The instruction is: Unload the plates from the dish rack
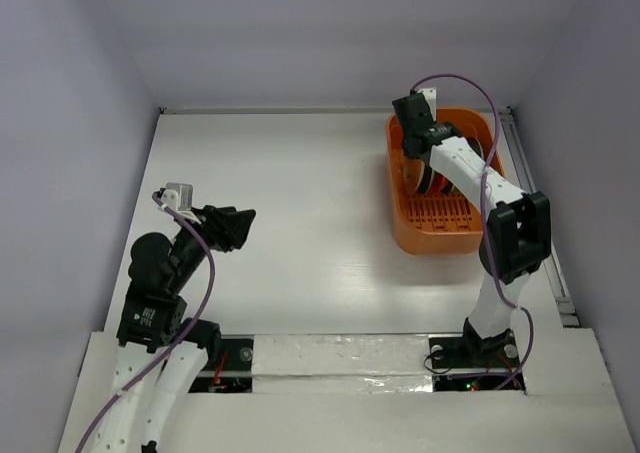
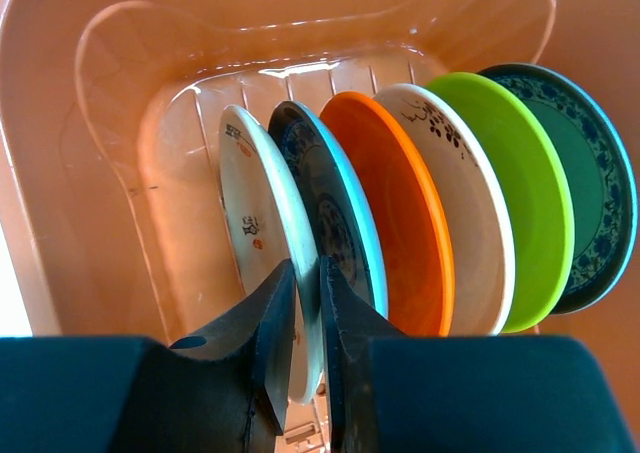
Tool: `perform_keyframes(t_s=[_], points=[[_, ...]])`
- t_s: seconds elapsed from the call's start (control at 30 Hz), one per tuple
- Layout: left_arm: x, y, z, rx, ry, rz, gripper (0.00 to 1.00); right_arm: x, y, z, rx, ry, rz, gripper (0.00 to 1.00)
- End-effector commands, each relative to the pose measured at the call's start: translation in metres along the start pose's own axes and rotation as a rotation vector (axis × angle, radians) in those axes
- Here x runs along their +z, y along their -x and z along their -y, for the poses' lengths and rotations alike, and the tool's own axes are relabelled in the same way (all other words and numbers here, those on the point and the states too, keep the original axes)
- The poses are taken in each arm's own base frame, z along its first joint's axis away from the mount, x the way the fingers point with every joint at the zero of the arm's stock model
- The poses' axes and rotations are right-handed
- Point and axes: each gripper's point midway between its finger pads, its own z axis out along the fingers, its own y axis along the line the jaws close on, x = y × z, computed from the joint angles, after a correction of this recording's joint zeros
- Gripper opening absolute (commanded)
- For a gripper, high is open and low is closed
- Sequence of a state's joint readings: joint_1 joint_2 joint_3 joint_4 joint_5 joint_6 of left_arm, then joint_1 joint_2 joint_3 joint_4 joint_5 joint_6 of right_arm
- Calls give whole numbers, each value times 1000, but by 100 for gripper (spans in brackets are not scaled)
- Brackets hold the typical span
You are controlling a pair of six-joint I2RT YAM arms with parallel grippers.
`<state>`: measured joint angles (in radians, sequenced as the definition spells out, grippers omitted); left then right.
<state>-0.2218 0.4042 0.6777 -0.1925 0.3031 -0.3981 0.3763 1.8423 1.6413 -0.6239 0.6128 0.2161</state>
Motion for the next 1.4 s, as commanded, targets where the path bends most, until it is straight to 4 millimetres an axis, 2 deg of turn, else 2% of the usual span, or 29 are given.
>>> perform_keyframes(t_s=[0.0,0.07,0.2,0.37,0.57,0.83,0.97,1.03,1.1,1.2,1.3,1.37], points=[[0,6,5,20,-29,27,52,-3,19,3,15,-27,50,19],[0,7,6,21,-29,29,52,-5,22,5,11,-32,57,13],[0,8,6,22,-33,32,52,-21,31,-5,-14,-9,107,7],[-1,7,7,24,-39,31,53,-38,39,-4,-60,-54,155,1],[-1,7,8,24,-41,31,53,-62,53,3,-66,-77,193,0],[-1,8,10,29,-51,33,53,-105,77,35,-28,-135,244,0],[-1,7,9,28,-48,29,53,-133,87,61,-8,-187,268,0],[-1,7,9,26,-47,30,53,-154,95,76,33,-202,303,0],[-1,7,10,28,-53,32,53,-175,100,78,59,-177,340,0],[0,6,8,26,-50,29,53,-190,104,61,94,-85,373,0],[0,6,7,26,-46,27,53,-203,108,24,156,71,408,0],[0,8,7,26,-40,33,53,-210,106,-22,195,230,417,0]])
